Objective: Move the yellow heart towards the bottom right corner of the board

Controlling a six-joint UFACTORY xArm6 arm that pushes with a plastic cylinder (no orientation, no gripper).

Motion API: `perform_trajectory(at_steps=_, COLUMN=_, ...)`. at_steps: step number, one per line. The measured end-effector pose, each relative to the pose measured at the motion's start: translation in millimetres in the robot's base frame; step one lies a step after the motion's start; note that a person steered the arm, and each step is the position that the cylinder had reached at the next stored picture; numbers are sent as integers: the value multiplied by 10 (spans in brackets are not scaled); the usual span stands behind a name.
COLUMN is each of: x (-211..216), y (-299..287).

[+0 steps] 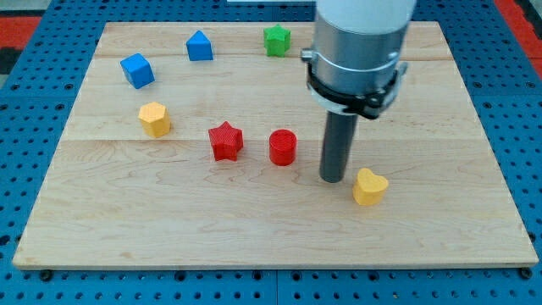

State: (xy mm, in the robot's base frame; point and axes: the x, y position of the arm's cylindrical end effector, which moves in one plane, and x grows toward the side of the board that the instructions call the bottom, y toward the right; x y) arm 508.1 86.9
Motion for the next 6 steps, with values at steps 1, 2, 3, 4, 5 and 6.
perform_trajectory(at_steps=1, x=66, y=347)
perform_trajectory(at_steps=2, x=162, y=713)
perform_trajectory(at_steps=3, x=-61, y=637)
perform_trajectory(at_steps=4, x=-437, y=295)
perform_trajectory(at_steps=5, x=-713, y=-154)
perform_trajectory(at_steps=6, x=-1004, y=-716)
